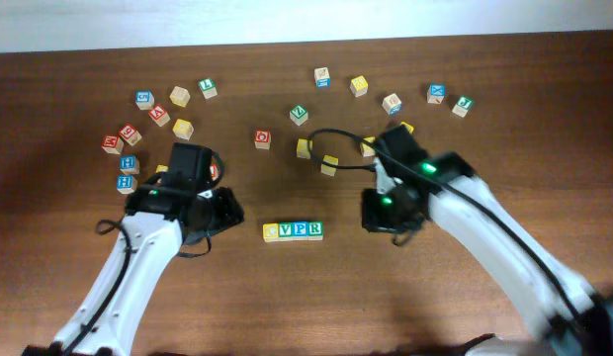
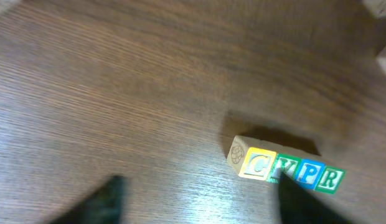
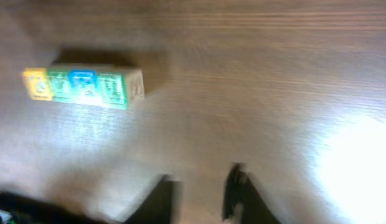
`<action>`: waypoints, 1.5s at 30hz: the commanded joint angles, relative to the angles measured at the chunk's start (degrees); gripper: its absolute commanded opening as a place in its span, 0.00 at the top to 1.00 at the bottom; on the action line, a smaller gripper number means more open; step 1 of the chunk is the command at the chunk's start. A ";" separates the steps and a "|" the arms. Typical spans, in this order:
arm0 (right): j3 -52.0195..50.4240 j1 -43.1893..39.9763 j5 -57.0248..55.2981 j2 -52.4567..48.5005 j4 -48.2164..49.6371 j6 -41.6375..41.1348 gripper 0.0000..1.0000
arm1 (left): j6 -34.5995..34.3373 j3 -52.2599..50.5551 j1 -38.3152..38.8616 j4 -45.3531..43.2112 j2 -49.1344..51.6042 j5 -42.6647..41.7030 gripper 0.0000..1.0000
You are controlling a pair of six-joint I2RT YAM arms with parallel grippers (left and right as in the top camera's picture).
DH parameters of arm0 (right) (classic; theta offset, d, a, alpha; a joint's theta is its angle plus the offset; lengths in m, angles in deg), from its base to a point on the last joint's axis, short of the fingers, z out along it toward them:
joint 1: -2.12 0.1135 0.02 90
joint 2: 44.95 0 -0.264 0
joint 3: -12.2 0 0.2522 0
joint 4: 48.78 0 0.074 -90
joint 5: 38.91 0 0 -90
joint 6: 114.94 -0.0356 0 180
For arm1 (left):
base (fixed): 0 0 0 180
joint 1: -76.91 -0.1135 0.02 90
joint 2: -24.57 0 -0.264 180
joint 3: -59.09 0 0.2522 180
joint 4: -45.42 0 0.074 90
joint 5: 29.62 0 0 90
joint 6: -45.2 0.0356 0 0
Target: Spell out CVPR
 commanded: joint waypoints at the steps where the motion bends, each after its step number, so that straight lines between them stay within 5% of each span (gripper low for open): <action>1: 0.22 -0.15 -7.28 11.76 -4.00 0.00 0.15 | 0.31 1.01 -2.89 -0.09 -2.25 0.66 0.01; 2: 0.22 -0.15 -8.24 14.12 -5.53 0.00 0.01 | 0.31 1.01 -3.58 -0.07 -2.27 0.66 0.01; 12: 0.13 -0.15 -13.40 32.61 -14.45 -1.29 0.02 | 0.31 1.01 -5.90 -0.04 -2.25 0.66 0.01; 32: 0.13 -0.85 -19.50 27.39 -11.06 3.43 0.02 | 0.31 1.01 -5.90 -0.04 -2.25 0.66 0.01; 36: -4.20 -7.78 -18.99 36.06 -5.97 6.84 0.02 | 0.31 1.01 -5.90 -0.04 -2.25 0.66 0.01; 40: -16.74 -12.17 -16.70 49.64 5.42 15.28 0.02 | 0.31 1.01 -5.90 -0.04 -2.25 0.66 0.01; 45: -34.12 -12.87 -16.81 64.89 22.03 16.39 0.02 | 0.31 1.01 -5.90 -0.04 -2.25 0.66 0.01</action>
